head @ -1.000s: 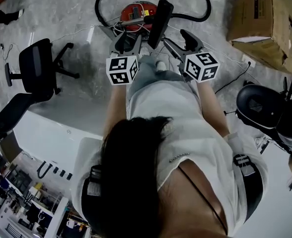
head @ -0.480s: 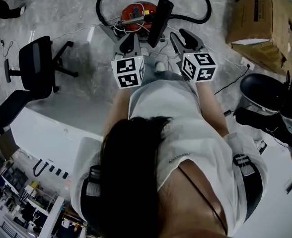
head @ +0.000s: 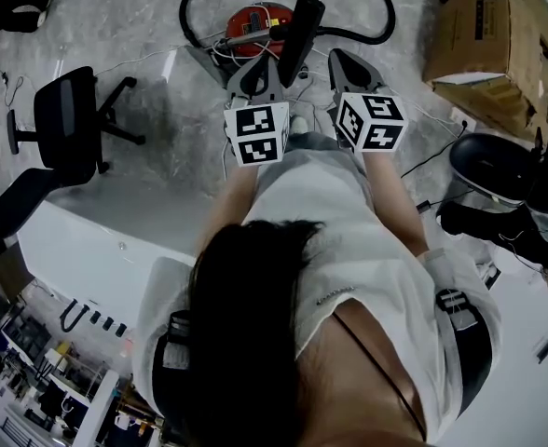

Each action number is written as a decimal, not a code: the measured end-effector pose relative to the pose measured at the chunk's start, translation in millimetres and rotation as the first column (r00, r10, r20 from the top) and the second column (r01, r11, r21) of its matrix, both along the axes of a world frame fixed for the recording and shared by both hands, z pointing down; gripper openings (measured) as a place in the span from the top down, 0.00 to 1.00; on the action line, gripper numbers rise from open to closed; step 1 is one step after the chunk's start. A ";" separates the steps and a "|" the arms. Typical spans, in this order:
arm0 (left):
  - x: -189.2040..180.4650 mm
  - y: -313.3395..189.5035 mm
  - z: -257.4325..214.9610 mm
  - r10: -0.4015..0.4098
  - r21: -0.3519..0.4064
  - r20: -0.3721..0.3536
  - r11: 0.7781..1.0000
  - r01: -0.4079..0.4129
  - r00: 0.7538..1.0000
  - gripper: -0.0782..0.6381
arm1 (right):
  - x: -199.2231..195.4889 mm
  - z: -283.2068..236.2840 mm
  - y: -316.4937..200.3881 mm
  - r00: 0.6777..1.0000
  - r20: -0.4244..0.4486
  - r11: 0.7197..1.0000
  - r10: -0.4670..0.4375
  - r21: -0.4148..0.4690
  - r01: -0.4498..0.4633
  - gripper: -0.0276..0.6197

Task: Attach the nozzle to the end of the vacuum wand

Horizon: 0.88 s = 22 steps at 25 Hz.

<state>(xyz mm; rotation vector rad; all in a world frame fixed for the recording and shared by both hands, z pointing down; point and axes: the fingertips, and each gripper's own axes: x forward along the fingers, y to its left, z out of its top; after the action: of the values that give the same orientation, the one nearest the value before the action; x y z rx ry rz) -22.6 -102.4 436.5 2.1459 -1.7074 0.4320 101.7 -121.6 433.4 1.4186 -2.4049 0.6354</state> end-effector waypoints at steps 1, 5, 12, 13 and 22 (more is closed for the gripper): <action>3.4 -0.1 -2.1 0.013 0.006 0.006 1.000 -0.013 1.000 0.89 | -0.4 -1.4 0.8 1.000 -0.005 1.000 0.000 0.005 0.000 0.93; 10.7 -0.9 -10.2 0.025 0.025 0.009 0.999 -0.025 1.000 0.89 | -5.3 -4.3 4.1 1.000 -0.024 1.000 -0.010 0.020 0.011 0.93; 8.8 -4.8 -14.7 0.006 0.031 -0.030 1.000 -0.005 1.000 0.89 | -12.3 -6.2 0.9 1.000 -0.029 1.000 -0.007 0.024 0.008 0.93; 7.9 -4.7 -14.0 0.001 0.029 -0.037 1.000 0.000 0.999 0.89 | -12.7 -6.6 0.8 0.999 -0.032 1.000 -0.007 0.027 0.008 0.93; 4.0 -1.2 -15.8 -0.015 0.029 -0.021 0.999 0.016 1.000 0.89 | -20.1 -6.6 3.9 0.999 -0.042 0.999 -0.031 0.031 0.033 0.93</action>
<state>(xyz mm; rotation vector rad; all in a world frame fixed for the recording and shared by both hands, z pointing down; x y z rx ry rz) -18.6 -103.6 420.7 2.1484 -1.7278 0.3816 81.6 -117.6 426.8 1.3888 -2.4108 0.5562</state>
